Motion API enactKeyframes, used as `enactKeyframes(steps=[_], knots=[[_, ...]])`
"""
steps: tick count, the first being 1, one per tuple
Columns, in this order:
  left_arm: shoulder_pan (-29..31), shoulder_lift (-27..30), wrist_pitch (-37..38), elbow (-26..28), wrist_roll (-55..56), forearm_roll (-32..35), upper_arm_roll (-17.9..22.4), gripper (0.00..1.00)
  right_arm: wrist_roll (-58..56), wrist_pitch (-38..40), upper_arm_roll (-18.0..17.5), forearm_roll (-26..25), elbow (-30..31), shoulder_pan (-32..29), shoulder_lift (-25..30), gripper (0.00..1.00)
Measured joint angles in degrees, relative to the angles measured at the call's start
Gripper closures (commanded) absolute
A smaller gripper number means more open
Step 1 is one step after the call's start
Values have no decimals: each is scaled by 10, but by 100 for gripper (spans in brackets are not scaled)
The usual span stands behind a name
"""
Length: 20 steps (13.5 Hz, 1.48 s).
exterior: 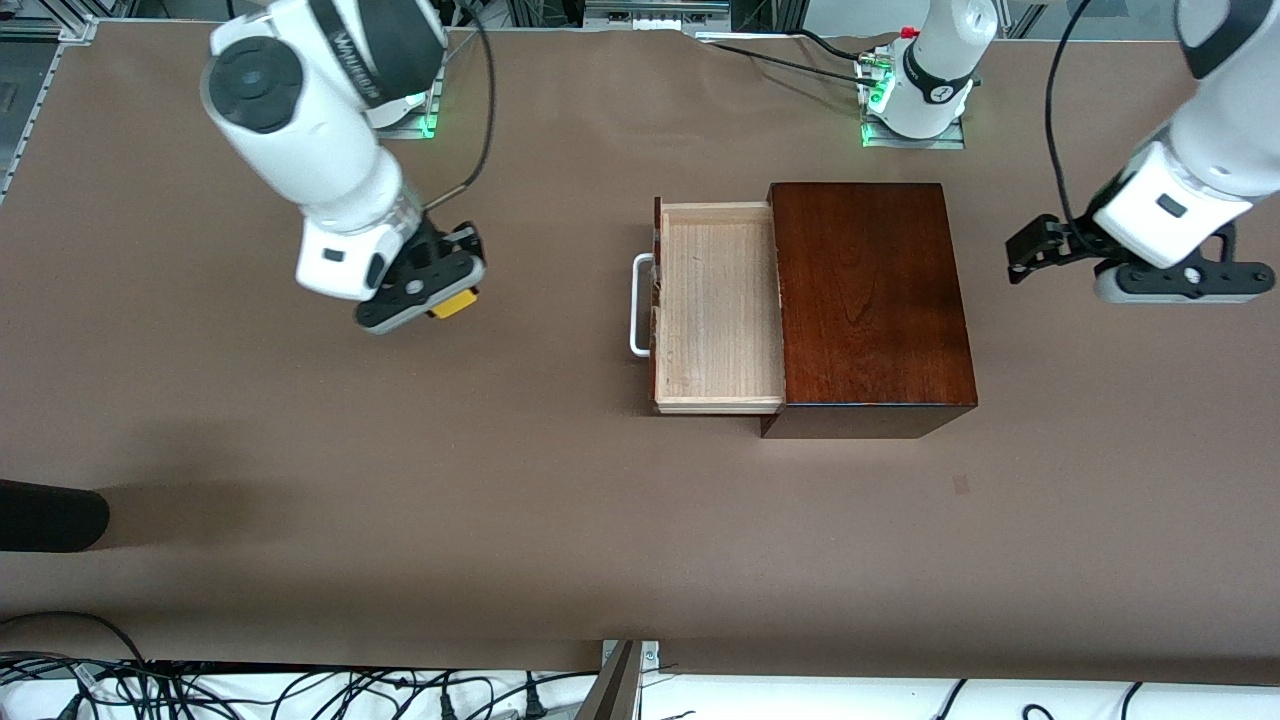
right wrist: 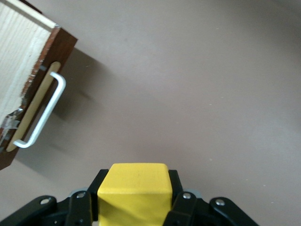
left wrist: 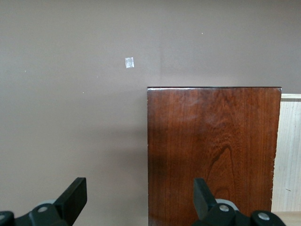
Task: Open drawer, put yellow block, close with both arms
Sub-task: 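Carry the yellow cube with the right gripper over the open drawer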
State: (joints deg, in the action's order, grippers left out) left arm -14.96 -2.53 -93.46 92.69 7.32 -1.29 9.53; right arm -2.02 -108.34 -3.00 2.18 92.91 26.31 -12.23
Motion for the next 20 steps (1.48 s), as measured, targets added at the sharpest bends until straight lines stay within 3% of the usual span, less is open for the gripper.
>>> enactKeyframes(steps=[5, 11, 16, 20], knots=[[22, 0, 14, 0, -2, -7, 1, 0, 4, 22, -1, -1, -64, 58, -40, 95], [45, 0, 14, -2, -2, -9, 1, 0, 3, 21, -1, -1, -168, 161, -136, 98], [58, -5, 13, -2, -2, -9, 0, 0, -48, 18, -1, -2, -259, 188, -205, 100], [58, -8, 13, -3, -2, -9, 0, 0, -121, -23, -1, -10, -279, 198, -241, 100]])
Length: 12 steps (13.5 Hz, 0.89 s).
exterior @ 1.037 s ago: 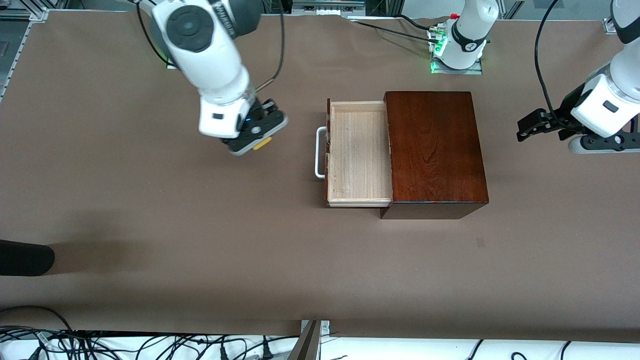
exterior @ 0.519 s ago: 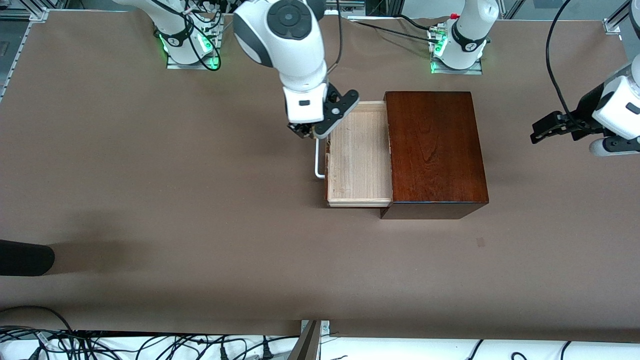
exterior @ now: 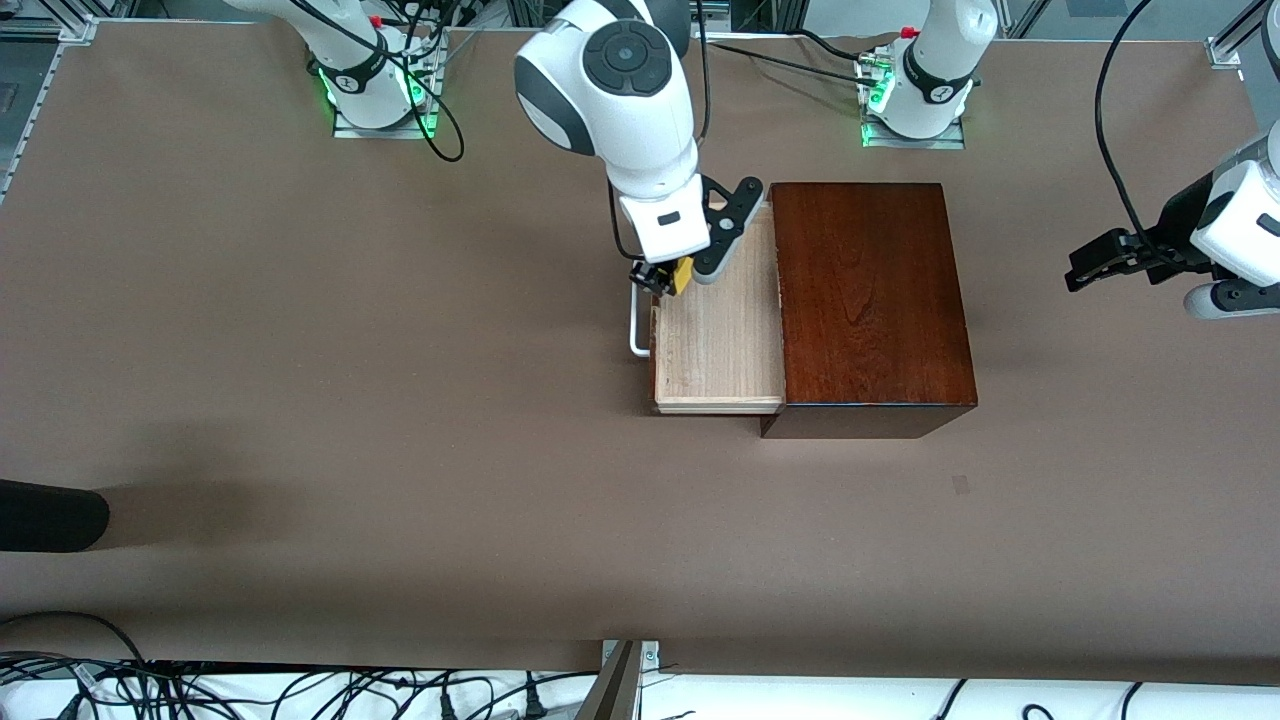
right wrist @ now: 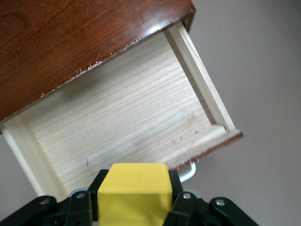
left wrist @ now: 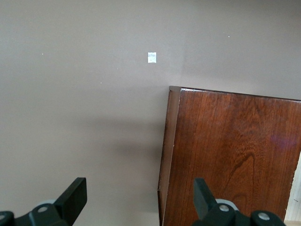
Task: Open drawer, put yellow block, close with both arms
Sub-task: 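Carry the yellow cube with the right gripper over the open drawer, then lower the cube into the drawer and open the right gripper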
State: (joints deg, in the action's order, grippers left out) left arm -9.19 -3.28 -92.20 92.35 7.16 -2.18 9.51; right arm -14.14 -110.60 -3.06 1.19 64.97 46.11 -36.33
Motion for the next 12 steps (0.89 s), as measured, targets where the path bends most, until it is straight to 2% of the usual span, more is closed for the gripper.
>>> enactKeyframes(steps=[12], knots=[[4, -17, -1, -8, 0, 0, 1, 0, -24, -69, 0, -18, 1, 55, -84, 100]])
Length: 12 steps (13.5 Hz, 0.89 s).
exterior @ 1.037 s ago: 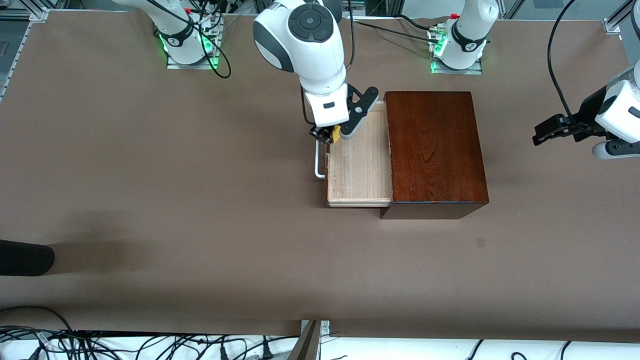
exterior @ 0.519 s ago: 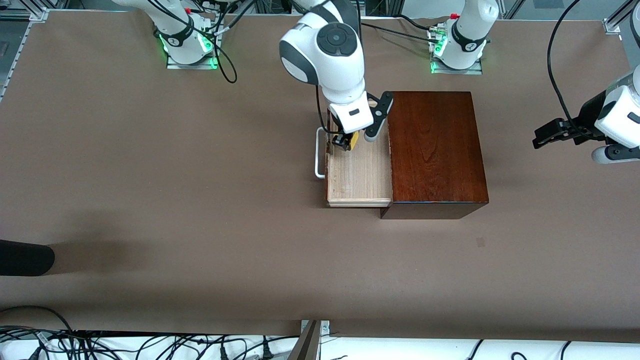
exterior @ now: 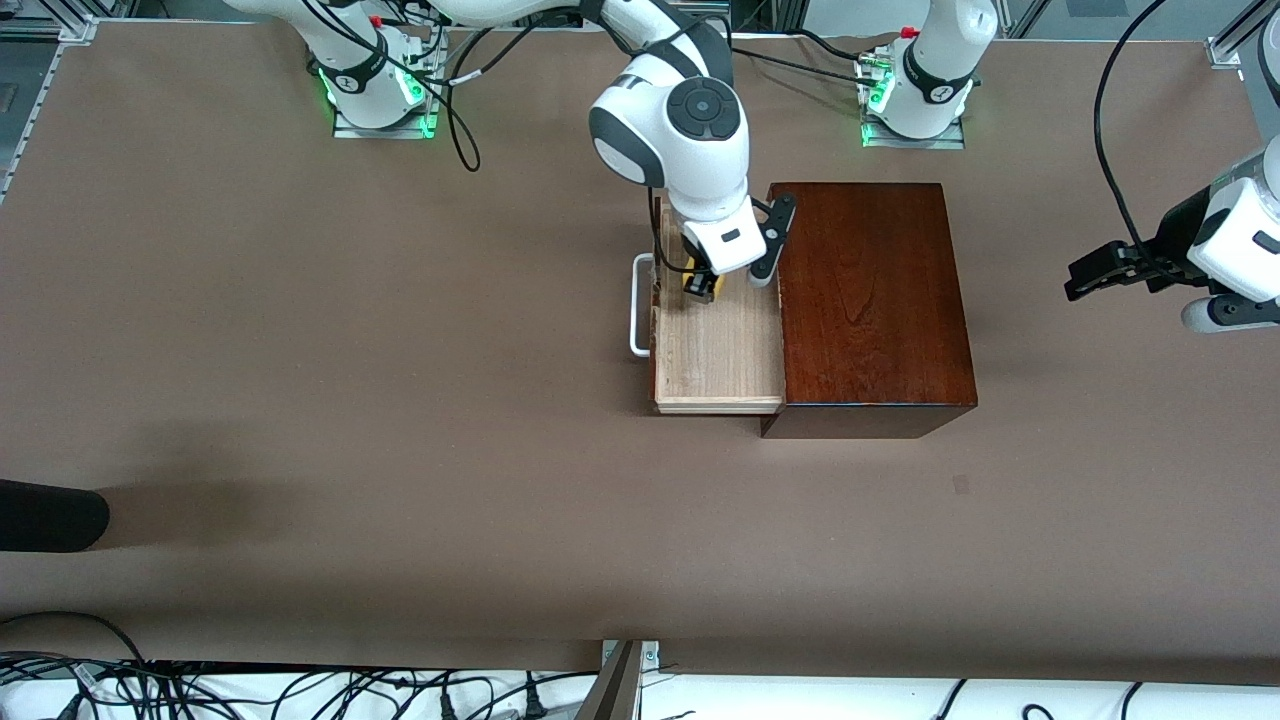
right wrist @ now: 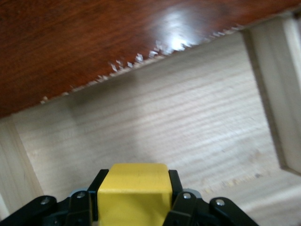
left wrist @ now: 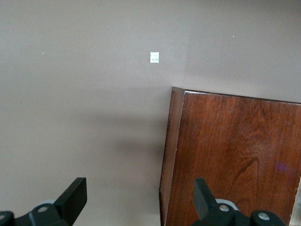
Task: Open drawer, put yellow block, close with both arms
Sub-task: 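Lower the cube into the drawer and open the right gripper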
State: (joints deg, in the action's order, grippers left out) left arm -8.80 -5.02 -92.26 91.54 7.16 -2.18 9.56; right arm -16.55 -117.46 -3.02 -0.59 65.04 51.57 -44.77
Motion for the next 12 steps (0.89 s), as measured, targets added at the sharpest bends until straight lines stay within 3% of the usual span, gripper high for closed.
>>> enactKeyframes(steps=[8, 12], knots=[[2, -1, 0, -1, 0, 0, 0, 0, -63, -21, 2, -23, 17, 8, -11, 99], [2, -1, 0, -1, 0, 0, 0, 0, -70, -22, 2, -34, 32, 10, -11, 94]])
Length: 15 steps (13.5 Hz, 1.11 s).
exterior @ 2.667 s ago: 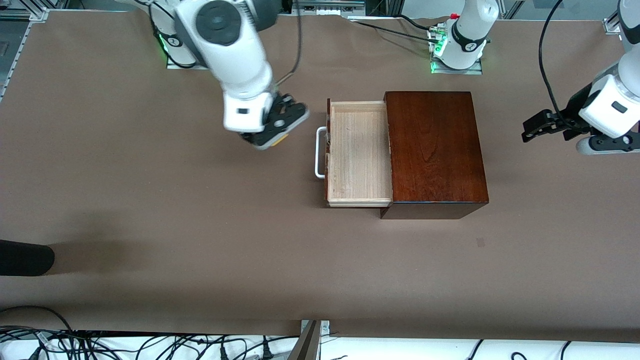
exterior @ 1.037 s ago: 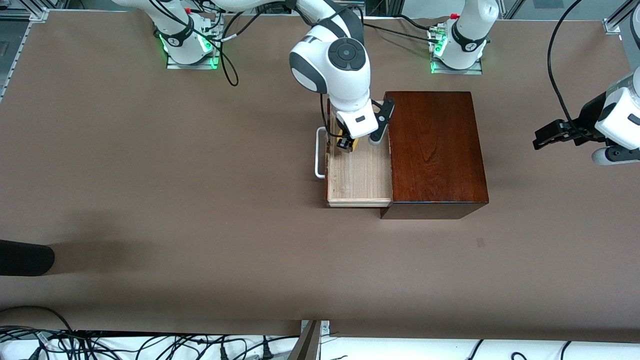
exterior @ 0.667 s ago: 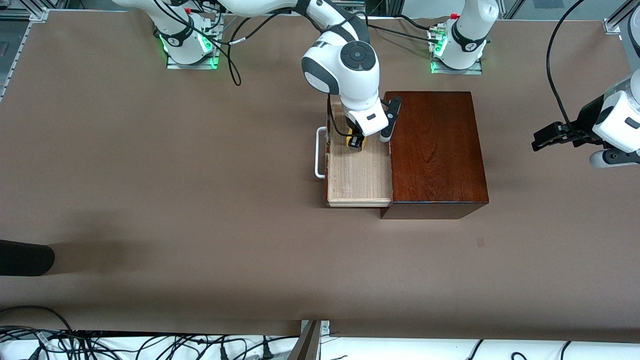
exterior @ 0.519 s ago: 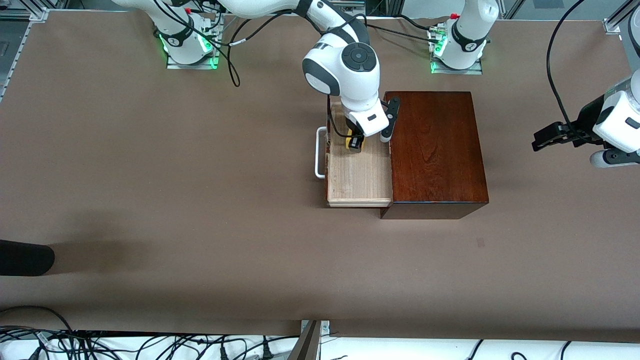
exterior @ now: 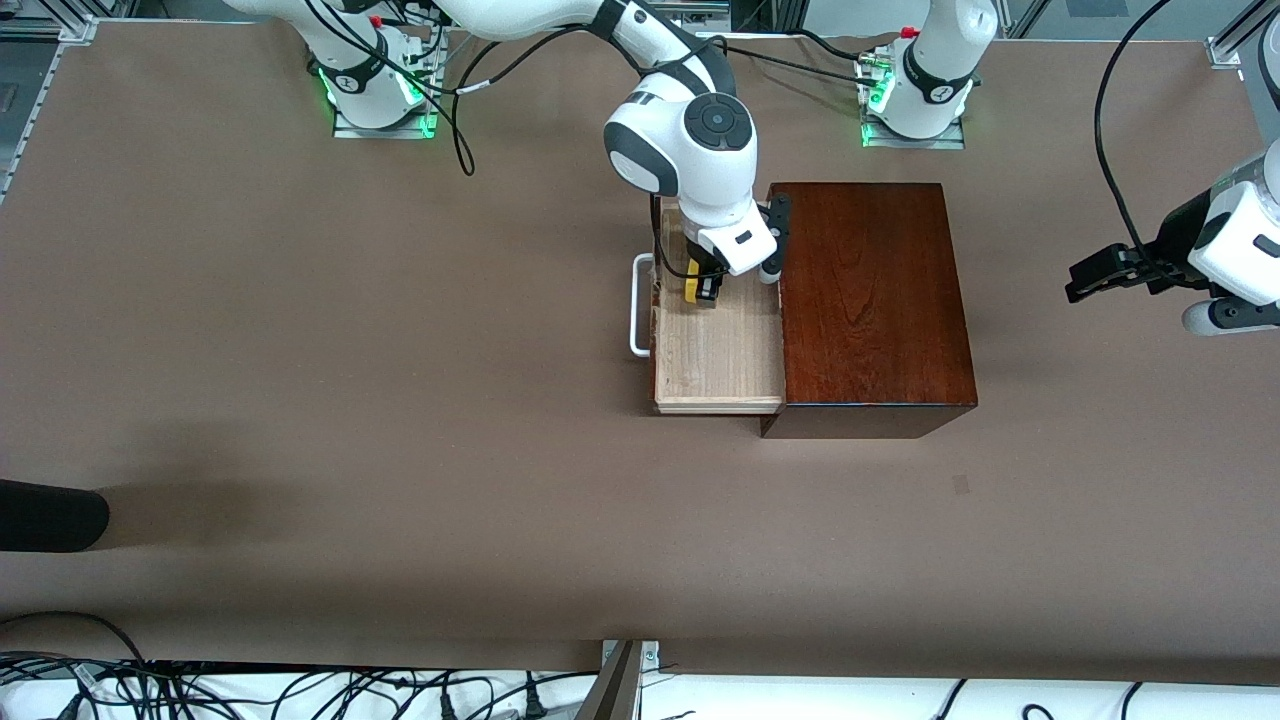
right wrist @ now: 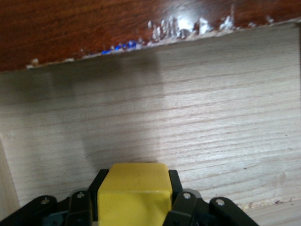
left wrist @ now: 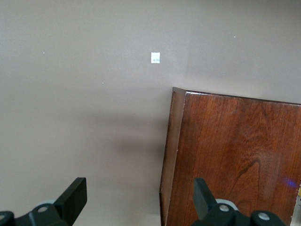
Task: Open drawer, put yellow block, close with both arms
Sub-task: 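Lower the cube into the drawer and open the right gripper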
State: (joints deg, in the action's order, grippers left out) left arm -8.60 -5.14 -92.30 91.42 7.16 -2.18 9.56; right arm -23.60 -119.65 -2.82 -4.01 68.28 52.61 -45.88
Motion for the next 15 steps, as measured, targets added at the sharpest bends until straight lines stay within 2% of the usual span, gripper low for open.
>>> enactKeyframes(steps=[1, 4, 6, 7, 8, 13, 15], knots=[[0, 0, 0, 0, 0, 0, 0, 0, 0, 0, 0, -2, 3, 2, 0, 93], [0, 0, 0, 0, 0, 0, 0, 0, 0, -3, 0, -3, 10, 5, 0, 81], [1, 0, 0, 0, 0, 0, 0, 0, 0, -3, 0, -3, 11, 5, 0, 66], [1, 0, 0, 0, 0, 0, 0, 0, 0, -3, 0, -3, 11, 5, 0, 22], [1, 0, 0, -2, 0, 0, 0, 0, 0, -3, 1, -3, 12, 5, 0, 0], [2, 0, -1, -10, 0, 0, 0, 0, 0, 3, 2, -3, 10, 5, 3, 0], [2, 0, -1, -10, 0, 0, 0, 0, 0, 42, 3, -3, -8, 5, 6, 0]])
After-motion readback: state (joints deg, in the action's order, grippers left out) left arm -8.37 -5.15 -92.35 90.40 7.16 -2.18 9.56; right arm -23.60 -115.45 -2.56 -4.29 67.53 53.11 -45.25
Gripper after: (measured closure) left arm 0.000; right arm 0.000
